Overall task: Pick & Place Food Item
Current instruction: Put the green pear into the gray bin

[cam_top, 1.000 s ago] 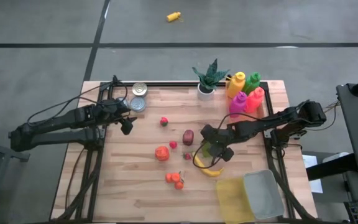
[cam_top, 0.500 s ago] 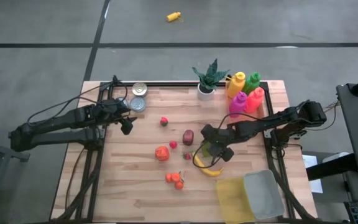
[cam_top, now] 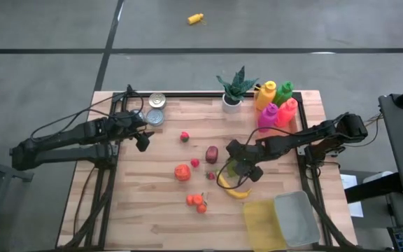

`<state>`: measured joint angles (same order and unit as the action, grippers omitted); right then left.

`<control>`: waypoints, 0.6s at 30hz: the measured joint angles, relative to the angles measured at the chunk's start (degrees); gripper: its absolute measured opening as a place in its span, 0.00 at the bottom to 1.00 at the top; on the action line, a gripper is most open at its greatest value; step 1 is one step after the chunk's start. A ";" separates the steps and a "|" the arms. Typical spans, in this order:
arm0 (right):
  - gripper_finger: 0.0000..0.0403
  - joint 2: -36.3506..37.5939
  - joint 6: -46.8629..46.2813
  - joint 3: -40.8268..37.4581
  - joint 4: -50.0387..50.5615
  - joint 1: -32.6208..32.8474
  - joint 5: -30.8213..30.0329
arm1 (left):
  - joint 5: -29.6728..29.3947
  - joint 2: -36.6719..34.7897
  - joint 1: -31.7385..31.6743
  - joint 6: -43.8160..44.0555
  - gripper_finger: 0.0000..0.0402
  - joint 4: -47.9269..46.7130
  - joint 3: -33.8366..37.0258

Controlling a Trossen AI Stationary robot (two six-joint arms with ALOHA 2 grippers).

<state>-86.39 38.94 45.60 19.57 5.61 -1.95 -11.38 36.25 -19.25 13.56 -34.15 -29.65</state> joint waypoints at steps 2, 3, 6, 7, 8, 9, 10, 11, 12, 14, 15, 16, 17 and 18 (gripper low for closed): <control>0.73 0.00 0.00 0.00 0.02 0.00 -0.23 | 0.00 0.00 0.00 0.00 0.69 0.00 0.00; 0.73 0.00 0.00 0.00 -0.01 0.00 -0.62 | 0.00 0.00 0.00 -0.02 0.69 0.00 0.00; 0.73 0.00 0.03 0.00 0.00 0.00 -0.84 | 0.01 0.00 0.00 0.00 0.69 0.00 0.00; 0.73 0.00 0.04 0.00 0.00 0.00 -0.86 | 0.01 0.00 0.00 0.00 0.69 0.01 0.00; 0.73 -0.01 0.04 0.00 0.00 0.00 -0.88 | 0.01 0.00 0.00 0.00 0.69 0.00 0.00; 0.72 -0.02 0.04 0.00 0.00 0.00 -0.90 | 0.00 0.00 0.00 0.00 0.69 0.00 0.00; 0.72 -0.02 0.04 0.00 0.01 0.00 -0.93 | 0.01 0.00 0.01 0.00 0.69 0.00 0.00; 0.71 -0.02 0.05 0.00 0.02 0.00 -0.99 | 0.00 0.00 0.01 0.00 0.69 0.00 0.00; 0.71 -0.02 0.14 0.00 0.02 0.00 -1.03 | 0.00 0.00 0.00 0.00 0.69 0.00 0.00; 0.70 -0.02 0.13 0.00 0.04 0.00 -1.03 | 0.01 0.00 0.01 0.00 0.69 0.00 0.00; 0.70 -0.02 0.09 0.00 0.04 0.00 -1.05 | 0.00 0.00 0.00 -0.01 0.69 0.00 0.00; 0.70 -0.02 0.09 0.00 0.06 0.00 -1.05 | 0.01 0.00 0.00 -0.01 0.69 0.00 0.00; 0.70 -0.02 0.06 0.00 0.06 0.00 -1.05 | 0.00 0.00 0.00 0.00 0.69 0.00 0.00; 0.70 -0.02 0.04 0.00 0.07 0.00 -1.05 | 0.02 0.00 0.00 0.00 0.69 0.00 0.00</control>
<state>-86.41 38.98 45.60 19.64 5.61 -3.01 -11.35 36.25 -19.25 13.56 -34.15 -29.65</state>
